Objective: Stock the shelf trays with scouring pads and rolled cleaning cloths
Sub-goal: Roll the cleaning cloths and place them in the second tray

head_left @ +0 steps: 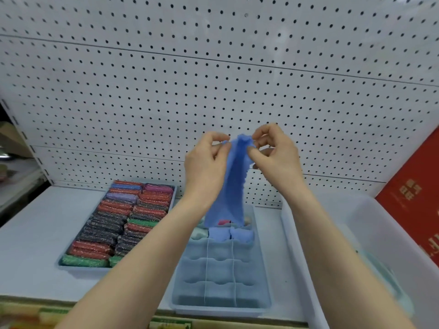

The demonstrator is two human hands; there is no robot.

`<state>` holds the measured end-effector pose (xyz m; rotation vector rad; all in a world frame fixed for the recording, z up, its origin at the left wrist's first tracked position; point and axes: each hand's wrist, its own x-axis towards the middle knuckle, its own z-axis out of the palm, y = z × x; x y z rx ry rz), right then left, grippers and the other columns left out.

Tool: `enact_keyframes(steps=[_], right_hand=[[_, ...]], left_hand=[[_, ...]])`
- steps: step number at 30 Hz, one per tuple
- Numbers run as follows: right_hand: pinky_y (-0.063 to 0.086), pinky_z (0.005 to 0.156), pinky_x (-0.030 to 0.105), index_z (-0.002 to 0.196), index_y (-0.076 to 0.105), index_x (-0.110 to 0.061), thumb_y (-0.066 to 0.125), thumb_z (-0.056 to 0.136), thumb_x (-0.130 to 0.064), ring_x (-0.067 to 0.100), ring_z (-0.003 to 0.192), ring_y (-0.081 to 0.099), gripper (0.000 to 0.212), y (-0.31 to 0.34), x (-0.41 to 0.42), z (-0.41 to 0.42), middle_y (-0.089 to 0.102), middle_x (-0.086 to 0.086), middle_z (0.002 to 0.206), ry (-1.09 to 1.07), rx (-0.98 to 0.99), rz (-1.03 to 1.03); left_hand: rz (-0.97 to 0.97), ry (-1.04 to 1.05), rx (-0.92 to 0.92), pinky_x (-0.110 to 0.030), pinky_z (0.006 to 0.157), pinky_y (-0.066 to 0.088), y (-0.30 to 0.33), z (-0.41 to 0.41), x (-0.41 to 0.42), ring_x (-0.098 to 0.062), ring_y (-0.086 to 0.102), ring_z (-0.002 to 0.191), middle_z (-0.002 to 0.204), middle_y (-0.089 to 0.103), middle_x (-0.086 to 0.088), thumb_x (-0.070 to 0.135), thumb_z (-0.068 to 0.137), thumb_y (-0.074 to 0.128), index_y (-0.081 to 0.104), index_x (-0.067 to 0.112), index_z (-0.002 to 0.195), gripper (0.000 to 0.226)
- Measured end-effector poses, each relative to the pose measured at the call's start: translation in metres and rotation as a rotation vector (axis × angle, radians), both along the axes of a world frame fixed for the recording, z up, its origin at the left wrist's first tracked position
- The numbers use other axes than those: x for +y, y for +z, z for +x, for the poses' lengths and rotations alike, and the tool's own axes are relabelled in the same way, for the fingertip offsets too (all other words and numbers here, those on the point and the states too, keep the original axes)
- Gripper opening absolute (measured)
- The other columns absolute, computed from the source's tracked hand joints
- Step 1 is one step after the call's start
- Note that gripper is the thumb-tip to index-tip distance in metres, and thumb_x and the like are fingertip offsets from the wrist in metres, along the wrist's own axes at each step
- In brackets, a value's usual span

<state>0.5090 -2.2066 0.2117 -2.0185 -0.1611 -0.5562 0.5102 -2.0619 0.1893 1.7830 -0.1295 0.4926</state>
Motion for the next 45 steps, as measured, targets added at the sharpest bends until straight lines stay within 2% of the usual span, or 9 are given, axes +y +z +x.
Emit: enact_keyframes(steps=[5,11,18,21,26,30,35,42,45], right_hand=[[0.059,0.07,0.044,0.089,0.056,-0.023,0.066,0.084,-0.012,0.019,0.068,0.071,0.016,0.008,0.009,-0.007,0.074,0.0,0.076,0.083,-0.027,0.115],[0.055,0.069,0.028,0.107,0.061,-0.012,0.056,0.093,-0.005,0.019,0.083,0.072,0.017,0.007,-0.005,-0.01,0.076,0.004,0.085,0.275,0.08,0.162],[0.051,0.089,0.027,0.119,0.062,-0.013,0.065,0.092,-0.01,0.015,0.105,0.065,0.028,-0.032,-0.031,-0.01,0.07,0.002,0.114,0.414,0.244,0.242],[0.053,0.081,0.025,0.106,0.07,-0.006,0.065,0.089,-0.006,0.015,0.088,0.068,0.018,-0.05,-0.021,-0.011,0.074,0.004,0.098,0.52,0.374,0.292],[0.053,0.079,0.038,0.1,0.072,-0.006,0.068,0.088,-0.01,0.024,0.085,0.066,0.012,-0.062,-0.011,-0.006,0.074,0.016,0.096,0.373,0.381,0.427],[0.055,0.082,0.041,0.1,0.071,-0.005,0.069,0.089,-0.011,0.022,0.08,0.068,0.013,-0.076,-0.011,-0.007,0.074,0.014,0.092,0.282,0.446,0.428],[0.057,0.08,0.038,0.119,0.066,-0.018,0.065,0.091,-0.009,0.027,0.087,0.072,0.029,-0.089,-0.014,-0.01,0.074,0.015,0.094,0.365,0.554,0.396],[0.053,0.074,0.031,0.074,0.072,-0.005,0.048,0.086,0.018,0.017,0.077,0.063,0.036,-0.063,-0.012,-0.01,0.071,0.004,0.081,0.398,0.214,0.407],[0.052,0.074,0.03,0.089,0.07,-0.001,0.042,0.089,0.015,0.02,0.084,0.064,0.032,-0.054,-0.015,-0.013,0.07,0.01,0.093,0.412,0.251,0.486]], left_hand=[[0.023,-0.082,-0.035,-0.032,0.093,0.051,0.009,-0.011,-0.007,-0.001,0.069,0.089,0.09,0.076,0.012,0.032,0.092,0.064,0.061,0.034,0.121,0.03],[-0.023,-0.166,0.008,-0.013,0.094,0.046,0.01,-0.006,0.004,0.011,0.065,0.092,0.098,0.075,0.012,0.013,0.088,0.07,0.058,0.028,0.133,0.049],[-0.201,-0.346,0.057,-0.031,0.082,0.057,0.023,-0.004,0.023,-0.013,0.072,0.084,0.089,0.077,0.001,0.002,0.088,0.065,0.056,0.027,0.128,0.049],[-0.338,-0.383,0.077,-0.028,0.074,0.055,0.026,0.001,0.029,-0.014,0.067,0.076,0.084,0.075,0.0,0.002,0.089,0.064,0.055,0.022,0.128,0.045],[-0.324,-0.512,0.449,-0.034,0.088,0.056,-0.011,0.004,0.036,-0.021,0.071,0.095,0.103,0.074,-0.004,0.035,0.097,0.055,0.063,0.006,0.118,0.037],[-0.24,-0.461,0.642,-0.036,0.088,0.057,-0.064,-0.005,0.031,-0.025,0.071,0.098,0.106,0.074,-0.011,0.012,0.088,0.069,0.066,0.003,0.117,0.031],[-0.32,-0.348,0.586,-0.029,0.066,0.058,-0.07,-0.004,0.026,-0.018,0.072,0.083,0.101,0.074,-0.009,0.001,0.086,0.069,0.067,0.005,0.112,0.026],[-0.268,-0.348,0.197,-0.027,0.067,0.055,-0.043,-0.004,0.023,-0.013,0.064,0.071,0.077,0.071,-0.004,-0.021,0.08,0.054,0.072,0.005,0.076,0.032],[-0.25,-0.347,0.093,-0.026,0.071,0.054,-0.035,-0.002,0.022,-0.013,0.065,0.085,0.093,0.069,-0.004,-0.026,0.077,0.049,0.074,0.007,0.071,0.042]])
